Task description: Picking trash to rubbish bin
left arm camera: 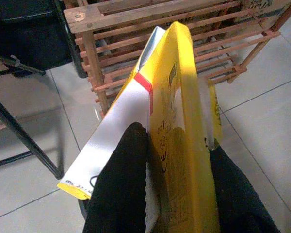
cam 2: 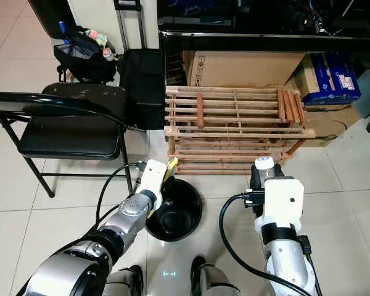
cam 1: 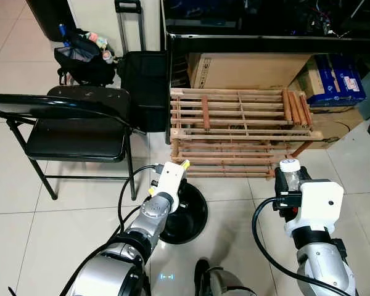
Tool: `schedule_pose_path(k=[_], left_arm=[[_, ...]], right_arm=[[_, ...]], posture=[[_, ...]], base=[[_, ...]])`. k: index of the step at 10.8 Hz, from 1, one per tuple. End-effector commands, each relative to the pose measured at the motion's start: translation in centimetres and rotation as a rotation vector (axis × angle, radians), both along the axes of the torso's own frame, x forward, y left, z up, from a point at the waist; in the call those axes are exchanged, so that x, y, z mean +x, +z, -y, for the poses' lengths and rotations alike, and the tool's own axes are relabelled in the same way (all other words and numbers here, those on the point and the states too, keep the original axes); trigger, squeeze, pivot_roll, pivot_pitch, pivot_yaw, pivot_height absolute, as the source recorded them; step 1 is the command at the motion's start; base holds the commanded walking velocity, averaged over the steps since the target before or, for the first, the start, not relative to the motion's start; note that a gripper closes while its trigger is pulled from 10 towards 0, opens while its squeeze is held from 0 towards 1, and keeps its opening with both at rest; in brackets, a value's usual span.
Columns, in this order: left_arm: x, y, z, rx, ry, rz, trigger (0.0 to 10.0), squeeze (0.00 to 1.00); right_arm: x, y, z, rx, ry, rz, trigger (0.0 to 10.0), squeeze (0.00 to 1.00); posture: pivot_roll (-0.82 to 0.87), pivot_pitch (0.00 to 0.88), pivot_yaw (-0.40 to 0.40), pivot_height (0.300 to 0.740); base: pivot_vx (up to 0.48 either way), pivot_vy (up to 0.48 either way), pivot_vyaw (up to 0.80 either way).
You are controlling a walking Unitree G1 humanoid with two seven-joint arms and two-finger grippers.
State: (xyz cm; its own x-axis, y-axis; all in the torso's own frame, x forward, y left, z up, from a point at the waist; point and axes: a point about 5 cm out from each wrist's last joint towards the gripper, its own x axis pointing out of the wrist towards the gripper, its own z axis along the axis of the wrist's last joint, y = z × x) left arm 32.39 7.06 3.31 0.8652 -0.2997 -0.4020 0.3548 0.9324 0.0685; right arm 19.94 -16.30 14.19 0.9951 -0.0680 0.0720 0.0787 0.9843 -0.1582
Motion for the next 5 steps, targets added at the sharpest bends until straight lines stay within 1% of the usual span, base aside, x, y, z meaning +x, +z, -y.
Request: schedule_pose_path(k=[1,2,3,4,5], left_arm=[[-0.5,-0.6,0.3,0.003,-0.008,-0.025,2.1,0.00],[-0.4,-0.3,0.8,-0.003,-0.032,-0.017,4.6,0.00],[-0.3,-0.1,1.2,0.003,-0.047,-0.006,5.8,0.00],[-0.3,0.1,1.6,0.000,-0.055,-0.004,4.8,0.00],[-0.3,0.1,1.9,-0.003,-0.060,-0.003,5.1,0.00]], right_arm=[[-0.4,0.4,0.5,-0.015,-0.016,0.002,10.0,0.00],[-0.4,0.4,0.5,-0.016,-0.017,0.003,10.0,0.00],[-0.4,0.5,0.6,-0.016,-0.018,0.004,10.0,0.00],[-0.4,0.5,0.6,-0.018,-0.019,0.006,10.0,0.00],[-0.4,0.6,0.6,-0.018,-0.021,0.006,10.0,0.00]], posture=[[-0.08,0.251,-0.067,0.740],[-0.08,0.252,-0.067,0.740],[-0.09,0.252,-0.068,0.740],[-0.09,0.254,-0.067,0.740],[-0.09,0.254,-0.067,0.740]], base=[[0.000,0.000,0.00],[0.000,0.000,0.00],[0.000,0.000,0.00],[0.000,0.000,0.00],[0.000,0.000,0.00]])
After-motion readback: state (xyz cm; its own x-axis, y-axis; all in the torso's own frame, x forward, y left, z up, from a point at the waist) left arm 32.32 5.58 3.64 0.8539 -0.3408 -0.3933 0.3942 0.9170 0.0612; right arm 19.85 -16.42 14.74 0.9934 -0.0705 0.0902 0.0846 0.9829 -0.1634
